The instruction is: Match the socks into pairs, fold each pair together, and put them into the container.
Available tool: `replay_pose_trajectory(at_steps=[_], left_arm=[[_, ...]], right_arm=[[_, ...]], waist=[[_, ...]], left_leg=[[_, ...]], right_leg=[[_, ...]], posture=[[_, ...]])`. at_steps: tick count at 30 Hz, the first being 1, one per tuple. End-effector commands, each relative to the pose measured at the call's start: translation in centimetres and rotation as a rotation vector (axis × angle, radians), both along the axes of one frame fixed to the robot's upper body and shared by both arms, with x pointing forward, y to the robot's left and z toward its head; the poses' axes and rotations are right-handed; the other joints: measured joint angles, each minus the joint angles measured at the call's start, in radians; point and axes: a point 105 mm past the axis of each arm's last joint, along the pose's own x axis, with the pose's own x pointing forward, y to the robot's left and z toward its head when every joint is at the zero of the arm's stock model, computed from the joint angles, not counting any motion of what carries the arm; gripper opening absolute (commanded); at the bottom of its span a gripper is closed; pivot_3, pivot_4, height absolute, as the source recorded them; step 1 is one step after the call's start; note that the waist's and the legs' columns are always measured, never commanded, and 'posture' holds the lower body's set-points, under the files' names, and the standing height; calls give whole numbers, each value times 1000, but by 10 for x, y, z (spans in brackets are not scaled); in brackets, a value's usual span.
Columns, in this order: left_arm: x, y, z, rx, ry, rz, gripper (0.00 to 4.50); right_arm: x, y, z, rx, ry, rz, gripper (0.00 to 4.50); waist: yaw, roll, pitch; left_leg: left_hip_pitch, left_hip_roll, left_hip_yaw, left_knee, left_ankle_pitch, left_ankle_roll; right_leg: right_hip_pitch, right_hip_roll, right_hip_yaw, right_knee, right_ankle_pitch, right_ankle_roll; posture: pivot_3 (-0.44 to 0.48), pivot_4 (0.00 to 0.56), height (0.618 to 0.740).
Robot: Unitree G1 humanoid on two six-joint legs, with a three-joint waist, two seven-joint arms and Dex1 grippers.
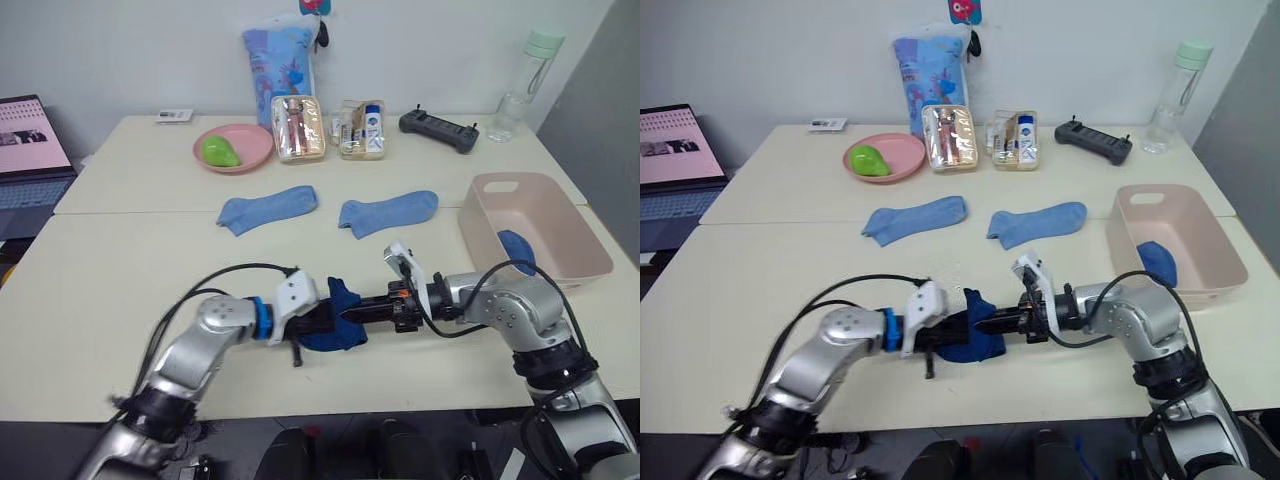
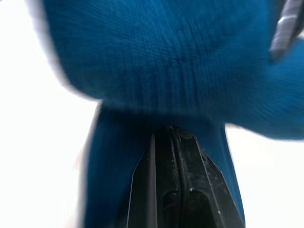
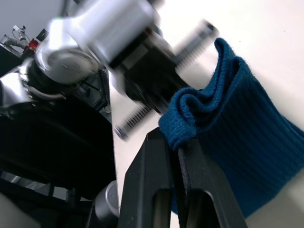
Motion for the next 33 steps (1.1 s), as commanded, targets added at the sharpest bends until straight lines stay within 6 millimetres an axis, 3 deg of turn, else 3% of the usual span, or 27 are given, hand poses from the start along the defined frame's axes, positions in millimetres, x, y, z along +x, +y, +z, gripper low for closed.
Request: replay_pose_trajectory(at_steps=[1, 4, 8, 9, 11, 16, 19, 21, 24, 29, 33], left_arm=[[-14, 14, 27, -14, -40, 10, 0], [-21, 28, 35, 9, -42, 44, 0], [-18, 38, 47, -29, -74, 112, 0], [-17, 38, 47, -26, -77, 110, 0], [-16, 38, 48, -23, -85, 110, 0], [-4, 36, 57, -47, -136, 137, 0], [-2, 25, 61, -71, -148, 97, 0], [0, 17, 61, -91, -145, 83, 0], [0, 12, 47, -69, -106, 65, 0], [-14, 11, -6, 46, -3, 42, 0], [-11, 14, -34, 68, 14, 94, 0]], right_arm=[[1, 12, 3, 16, -47, 41, 44], [6, 18, -3, -10, -67, 32, 44], [11, 23, -9, -42, -92, 26, 44], [9, 22, -9, -40, -88, 38, 560], [8, 21, -9, -38, -85, 46, 1089], [10, 16, 8, 0, -70, 34, 2901], [7, 9, 28, 35, -52, 27, 3908], [4, 0, 35, 36, -51, 24, 3908], [13, -16, 26, -49, -77, -65, 3908], [21, -31, 8, -159, -54, -177, 3908], [19, -23, -1, -153, 38, -210, 3908]], waist=[[0, 0, 0], [3, 1, 0], [6, 1, 0], [6, 1, 0], [6, 1, 0], [5, 1, 0], [5, 1, 0], [7, 1, 0], [6, 0, 0], [0, 1, 0], [4, 0, 0]], left_leg=[[0, 0, 0, 0, 0, 0], [0, 0, 1, 0, 0, 0], [-1, 0, 0, 0, 0, 0], [-1, 0, 0, 0, 0, 0], [-1, 0, 0, 0, 0, 0], [-1, 0, 1, 0, 0, 0], [-2, 0, 1, 0, 0, 0], [-3, 0, 1, 0, 0, 0], [-7, 0, 1, 1, 0, 0], [-8, 0, 2, 0, 0, 0], [-8, 0, 1, 0, 0, 0]], right_leg=[[0, 0, 0, 0, 0, 0], [0, 0, 0, -1, 0, 0], [0, 0, 0, -1, 0, 0], [0, 0, 0, -1, 0, 0], [0, 0, 0, -1, 0, 0], [-1, 0, 0, 0, 0, 0], [-2, 0, 0, 0, 0, 0], [-3, 0, 0, 0, 0, 0], [-6, 0, 0, 0, 0, 0], [-8, 0, 2, 0, 0, 0], [-8, 0, 1, 1, 0, -1]], posture=[[0, 150, 740], [0, 150, 740], [0, 150, 740], [0, 150, 740], [0, 150, 740], [0, 150, 740], [0, 150, 740], [0, 150, 740], [0, 150, 740], [0, 150, 740], [0, 150, 740]])
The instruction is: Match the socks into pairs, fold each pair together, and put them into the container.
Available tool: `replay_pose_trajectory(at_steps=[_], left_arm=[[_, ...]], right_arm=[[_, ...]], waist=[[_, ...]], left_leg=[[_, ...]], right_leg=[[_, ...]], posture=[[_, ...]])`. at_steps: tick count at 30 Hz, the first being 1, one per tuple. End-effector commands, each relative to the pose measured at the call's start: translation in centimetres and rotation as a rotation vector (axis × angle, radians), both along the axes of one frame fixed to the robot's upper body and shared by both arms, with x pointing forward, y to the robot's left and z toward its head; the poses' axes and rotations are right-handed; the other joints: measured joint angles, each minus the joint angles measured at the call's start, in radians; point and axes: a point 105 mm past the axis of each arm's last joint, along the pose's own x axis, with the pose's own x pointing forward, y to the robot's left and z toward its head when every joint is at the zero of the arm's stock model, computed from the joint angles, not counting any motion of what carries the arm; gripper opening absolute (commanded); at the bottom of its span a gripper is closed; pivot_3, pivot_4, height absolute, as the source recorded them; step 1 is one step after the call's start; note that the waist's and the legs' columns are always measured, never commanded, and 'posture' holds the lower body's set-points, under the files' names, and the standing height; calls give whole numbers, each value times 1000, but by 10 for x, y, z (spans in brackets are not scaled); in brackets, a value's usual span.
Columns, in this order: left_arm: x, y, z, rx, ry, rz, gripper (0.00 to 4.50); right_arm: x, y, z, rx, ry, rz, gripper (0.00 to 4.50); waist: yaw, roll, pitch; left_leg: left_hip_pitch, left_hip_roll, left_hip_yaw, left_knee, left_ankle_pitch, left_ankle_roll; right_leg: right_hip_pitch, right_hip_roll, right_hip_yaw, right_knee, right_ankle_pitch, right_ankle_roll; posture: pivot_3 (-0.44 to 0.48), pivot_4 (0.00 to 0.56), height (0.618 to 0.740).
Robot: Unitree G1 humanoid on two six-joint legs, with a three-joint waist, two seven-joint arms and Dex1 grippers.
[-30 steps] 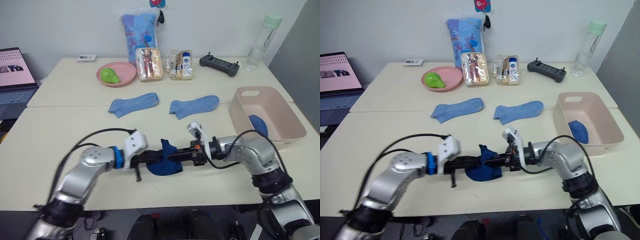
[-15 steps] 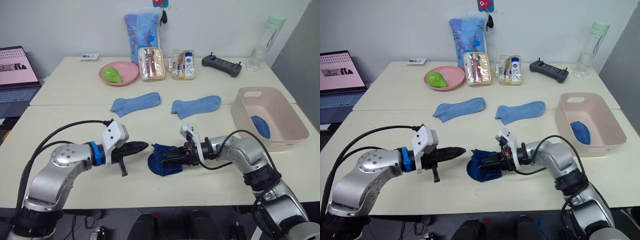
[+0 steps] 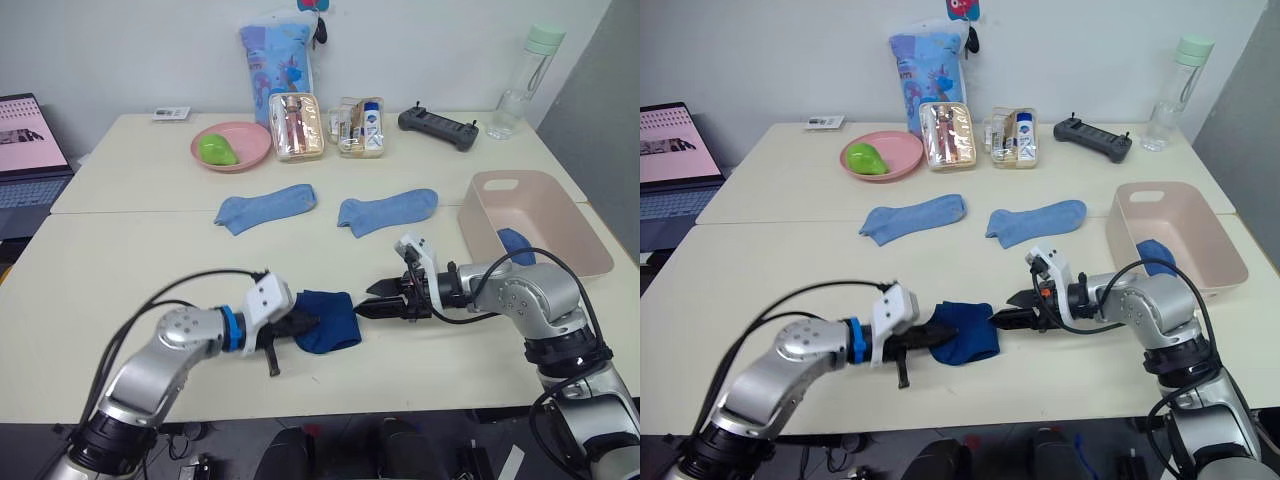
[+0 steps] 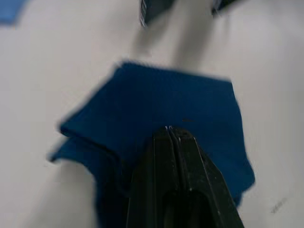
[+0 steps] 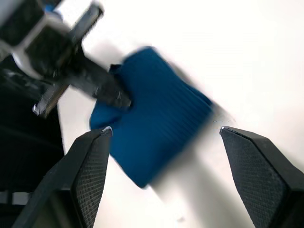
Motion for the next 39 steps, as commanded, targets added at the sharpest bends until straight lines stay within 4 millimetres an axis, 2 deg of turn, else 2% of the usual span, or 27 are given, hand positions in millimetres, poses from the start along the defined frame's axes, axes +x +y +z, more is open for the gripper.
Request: replay_pose_trajectory(at_steps=[1, 3, 5, 7, 14, 23, 27, 30, 36, 39], left_arm=[[2, 2, -16, 27, -16, 21, 0], [0, 4, -21, 41, -8, 17, 0], [-1, 5, -23, 35, -9, 26, 0], [-1, 4, -22, 22, -11, 30, 0], [-3, 4, -19, 14, -18, 37, 0], [-3, 8, -14, -5, -19, 68, 0], [-4, 9, -14, -4, -13, 70, 0], [-5, 9, -14, -4, -9, 68, 0], [-6, 11, -12, -2, -17, 72, 0], [-6, 9, -5, -29, -27, 66, 0]], right_arm=[[-2, 11, 2, 40, 58, -30, 3908], [-3, 13, -1, 40, 94, -47, 3908], [-1, 10, -20, -33, 115, -81, 3908], [0, 10, -29, -61, 146, -107, 3908], [-1, 20, -34, -53, 208, -106, 3908], [-13, 50, -32, 12, 318, -29, 3908], [-13, 55, -37, 9, 327, -28, 3908], [-10, 55, -40, 2, 320, -46, 3351], [-8, 54, -42, 12, 315, -56, 1350], [-7, 53, -39, 22, 305, -59, 297]], waist=[[1, 0, 0], [1, 0, -1], [2, 0, -1], [3, 0, -1], [-1, 1, -4], [-5, 1, -5], [-5, 1, -5], [-5, 1, -5], [-5, 1, -5], [-6, 1, -5]], left_leg=[[0, 0, 0, 0, 0, 0], [0, 0, 0, 0, 0, 0], [0, 0, 0, 0, 0, 0], [0, 0, 0, 0, 0, 0], [2, 0, 0, 0, 0, 0], [7, 0, 2, -7, 0, 0], [9, 0, 3, -10, 0, 0], [9, 1, 3, -10, 0, 0], [9, 1, 3, -10, 0, 0], [9, 1, 3, -10, 0, 0]], right_leg=[[1, 0, 0, 0, 0, 0], [1, 0, 0, 0, 0, -1], [1, 0, 0, 0, 0, 0], [1, -1, 0, -1, 0, 0], [2, 0, 0, 0, 0, 0], [2, 0, 1, 0, 0, 0], [2, 0, 2, 0, 0, 0], [2, 1, 2, 0, 0, -1], [2, 1, 2, 0, 0, -1], [1, 1, 2, 0, 0, -1]], posture=[[0, 150, 740], [0, 150, 740], [0, 150, 740], [0, 150, 740], [0, 150, 740], [0, 150, 740], [0, 150, 740], [0, 150, 740], [0, 150, 740], [0, 150, 740]])
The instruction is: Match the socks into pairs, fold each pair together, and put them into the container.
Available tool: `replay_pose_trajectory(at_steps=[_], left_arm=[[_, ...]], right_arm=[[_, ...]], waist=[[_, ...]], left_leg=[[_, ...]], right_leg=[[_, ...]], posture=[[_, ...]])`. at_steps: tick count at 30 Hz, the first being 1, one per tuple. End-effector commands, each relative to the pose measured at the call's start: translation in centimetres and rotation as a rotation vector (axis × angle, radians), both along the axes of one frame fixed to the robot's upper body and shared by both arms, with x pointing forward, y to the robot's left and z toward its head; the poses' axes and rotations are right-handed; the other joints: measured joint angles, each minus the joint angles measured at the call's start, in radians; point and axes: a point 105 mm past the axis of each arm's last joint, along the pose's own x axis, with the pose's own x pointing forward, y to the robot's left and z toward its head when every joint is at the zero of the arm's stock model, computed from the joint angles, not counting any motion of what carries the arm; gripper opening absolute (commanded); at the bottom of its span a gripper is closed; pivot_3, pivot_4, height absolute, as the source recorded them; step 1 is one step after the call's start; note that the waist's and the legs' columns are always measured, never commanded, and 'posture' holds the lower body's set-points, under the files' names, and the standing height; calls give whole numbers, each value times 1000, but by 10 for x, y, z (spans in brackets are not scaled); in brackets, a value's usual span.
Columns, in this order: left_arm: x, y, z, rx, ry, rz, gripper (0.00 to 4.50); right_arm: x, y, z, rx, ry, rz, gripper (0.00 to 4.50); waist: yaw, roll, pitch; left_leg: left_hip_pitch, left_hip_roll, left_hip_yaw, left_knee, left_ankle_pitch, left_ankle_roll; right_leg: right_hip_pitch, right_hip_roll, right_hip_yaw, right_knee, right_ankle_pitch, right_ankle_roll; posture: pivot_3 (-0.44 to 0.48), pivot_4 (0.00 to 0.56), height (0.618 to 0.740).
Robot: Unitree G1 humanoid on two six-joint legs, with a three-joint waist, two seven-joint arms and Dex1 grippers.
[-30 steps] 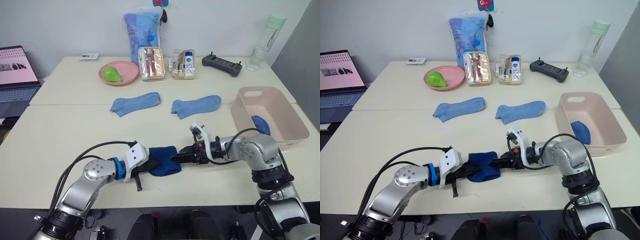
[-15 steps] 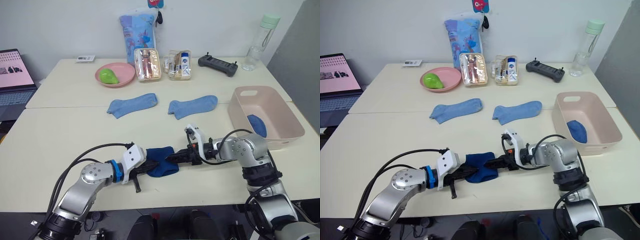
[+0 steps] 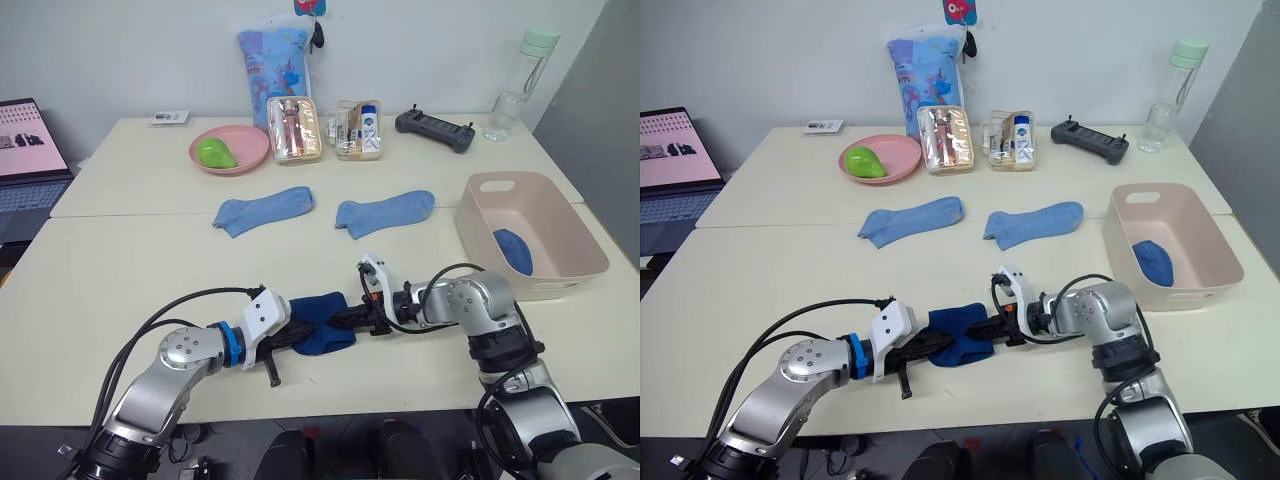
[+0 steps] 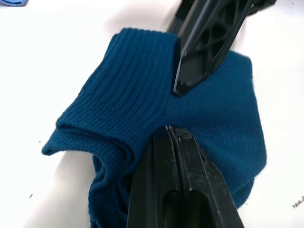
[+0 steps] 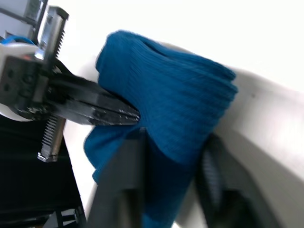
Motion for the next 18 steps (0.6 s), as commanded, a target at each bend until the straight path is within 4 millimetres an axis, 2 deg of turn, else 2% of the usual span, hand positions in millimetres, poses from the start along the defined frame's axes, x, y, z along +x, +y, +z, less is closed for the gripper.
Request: replay_pose_trajectory(at_steps=[1, 3, 6, 8, 11, 14, 18], left_arm=[[-2, 3, 5, -11, 6, 6, 0], [-4, 4, 23, -66, -7, -9, 0], [-5, 4, 55, -179, -15, -18, 550], [-4, 0, 85, -267, -26, -42, 1190], [-2, -6, 111, -329, -45, -65, 2072], [11, -24, 142, -379, -121, -115, 3013], [24, -52, 169, -477, -203, -149, 4288]], right_arm=[[-3, 3, 4, 19, -4, 16, 20], [0, -4, 16, 39, -50, 12, 20], [6, -15, 43, 79, -174, 7, 0], [15, -29, 71, 93, -312, -25, 0], [24, -47, 95, 88, -421, -75, 0], [40, -88, 127, -41, -645, -148, 0], [62, -135, 171, -184, -900, -265, 0]], waist=[[-1, 0, 0], [-1, 0, 0], [3, 0, 2], [7, -1, 3], [8, -1, 4], [10, -2, 4], [10, -3, 5]], left_leg=[[0, 0, 0, 0, 0, 0], [0, 0, 0, 0, 0, 0], [-2, 0, 0, 0, 0, 0], [-3, 0, -1, 0, 0, 0], [-4, -1, -1, 2, 0, 0], [-4, -2, -1, 2, 0, 0], [-5, -3, 1, 3, 0, 0]], right_leg=[[0, 0, 0, 0, 0, 0], [0, 0, 0, 0, 0, 0], [-1, 0, 0, 0, 0, 0], [-1, 0, -1, -2, 0, 0], [-1, 0, -1, -2, 0, 0], [0, 0, -1, -2, 0, 1], [0, 0, 0, -3, 0, 1]], posture=[[0, 150, 740], [0, 150, 740], [0, 150, 740], [0, 150, 740], [0, 150, 740], [0, 150, 740], [0, 150, 740]])
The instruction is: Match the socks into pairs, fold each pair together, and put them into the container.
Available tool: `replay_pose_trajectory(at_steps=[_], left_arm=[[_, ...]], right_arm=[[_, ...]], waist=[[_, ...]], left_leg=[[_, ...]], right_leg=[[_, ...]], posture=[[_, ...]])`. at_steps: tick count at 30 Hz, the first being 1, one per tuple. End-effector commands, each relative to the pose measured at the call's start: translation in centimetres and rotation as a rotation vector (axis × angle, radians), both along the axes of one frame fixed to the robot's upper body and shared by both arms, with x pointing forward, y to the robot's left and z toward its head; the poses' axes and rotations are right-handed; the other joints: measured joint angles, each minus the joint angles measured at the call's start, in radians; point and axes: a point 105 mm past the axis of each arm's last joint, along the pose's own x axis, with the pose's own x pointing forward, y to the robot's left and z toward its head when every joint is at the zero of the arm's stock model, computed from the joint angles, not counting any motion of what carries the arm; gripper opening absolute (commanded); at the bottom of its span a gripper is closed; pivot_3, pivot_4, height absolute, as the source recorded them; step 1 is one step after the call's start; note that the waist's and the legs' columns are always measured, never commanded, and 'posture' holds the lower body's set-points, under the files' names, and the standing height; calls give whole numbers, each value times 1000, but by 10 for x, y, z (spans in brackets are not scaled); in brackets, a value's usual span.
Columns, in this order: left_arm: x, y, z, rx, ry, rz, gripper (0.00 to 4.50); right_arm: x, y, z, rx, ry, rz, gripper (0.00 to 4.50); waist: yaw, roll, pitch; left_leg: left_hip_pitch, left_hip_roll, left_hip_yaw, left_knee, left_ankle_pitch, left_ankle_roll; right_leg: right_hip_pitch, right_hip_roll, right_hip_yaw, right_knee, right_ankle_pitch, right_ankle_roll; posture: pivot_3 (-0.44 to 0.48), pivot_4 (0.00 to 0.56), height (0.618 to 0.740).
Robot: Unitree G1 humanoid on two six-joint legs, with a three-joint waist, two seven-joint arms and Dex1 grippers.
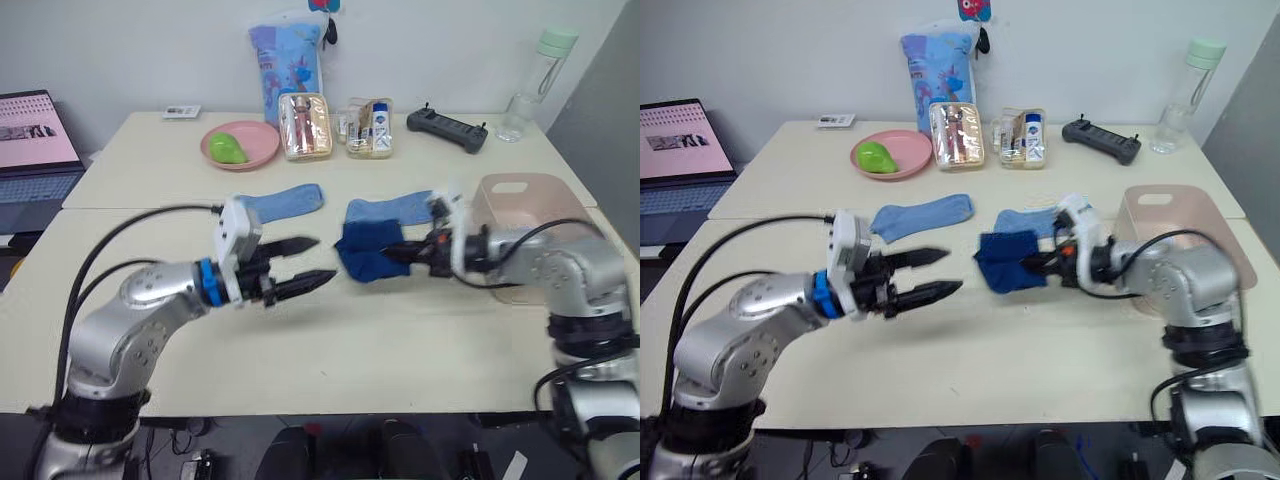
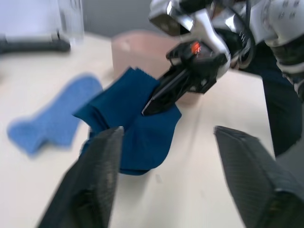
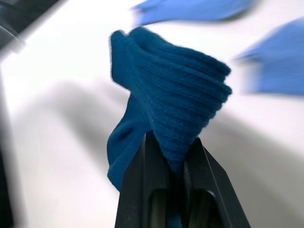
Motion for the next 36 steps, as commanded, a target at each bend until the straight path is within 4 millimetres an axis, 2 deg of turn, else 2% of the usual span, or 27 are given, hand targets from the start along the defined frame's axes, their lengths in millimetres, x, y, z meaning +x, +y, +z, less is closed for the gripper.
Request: replay_pose_trajectory(at_steps=[1, 3, 5, 7, 10, 13, 15, 18, 23, 27, 33, 36], left_arm=[[3, -21, 16, -70, -48, -30, 4470], [4, -30, 23, -98, -67, -43, 4470], [12, -43, 30, -138, -94, -25, 4470], [14, -51, 30, -163, -91, -30, 4470], [12, -55, 22, -153, -77, -49, 4470], [5, -59, 17, -151, -68, -76, 4470], [3, -58, 17, -157, -64, -77, 4470], [-1, -56, 13, -150, -56, -68, 4470], [-1, -54, 9, -143, -48, -45, 4470], [-2, -52, 6, -140, -38, -32, 4470], [0, -53, 5, -137, -32, -32, 4470], [2, -53, 5, -134, -33, -31, 4500]], right_arm=[[12, -30, 50, -66, -251, -76, 0], [16, -48, 63, -145, -334, -126, 0], [20, -90, 86, -349, -474, -251, 0], [23, -121, 96, -575, -577, -320, 0], [29, -144, 91, -819, -644, -314, 0], [36, -164, 75, -1066, -678, -259, 0], [37, -166, 65, -1128, -675, -204, 0], [36, -174, 36, -1275, -625, -73, 0], [33, -174, 7, -1347, -570, 59, 0], [23, -167, -9, -1287, -478, 151, 0], [12, -158, -20, -1201, -359, 234, 0], [10, -156, -22, -1201, -342, 258, 942]], waist=[[-3, -1, 0], [-6, -1, 1], [-5, -1, 2], [-2, -1, 2], [-5, -1, 2], [-11, -2, 3], [-10, -1, 3], [-7, 0, 4], [-5, -1, 4], [-5, -1, 4], [-5, -1, 4], [-4, -1, 4]], left_leg=[[0, 0, 1, 0, 0, 0], [0, 1, 1, -1, 0, 0], [0, 2, 2, -2, 0, 0], [-1, 1, 1, -2, 0, 0], [-1, 1, 3, -2, 0, -1], [2, 2, 7, -2, 1, -1], [3, 2, 8, -2, 1, -2], [4, 2, 8, -2, 2, -4], [3, 1, 7, -1, 5, -8], [3, 2, 7, -1, 5, -8], [4, 2, 5, 0, 5, -8], [4, 1, 4, 0, 5, -8]], right_leg=[[0, 0, 0, -1, 0, 0], [0, 0, 1, -1, 0, 0], [-1, 0, 1, -2, 0, 0], [-1, 0, 1, -2, 0, 0], [-1, 0, 2, -4, 0, 0], [-1, 0, 5, -2, 0, 0], [-1, 0, 7, 0, 0, 0], [-1, 0, 7, 1, 0, 0], [-1, 0, 7, 1, 0, 0], [-1, 0, 7, 1, 0, 0], [0, 0, 6, 2, 0, 0], [1, 0, 5, 2, 0, 0]], posture=[[0, 150, 740], [0, 150, 740], [0, 150, 740], [0, 150, 740], [0, 150, 740], [0, 150, 740], [0, 150, 740], [0, 150, 740], [0, 150, 740], [0, 150, 740], [0, 150, 740], [0, 150, 740]])
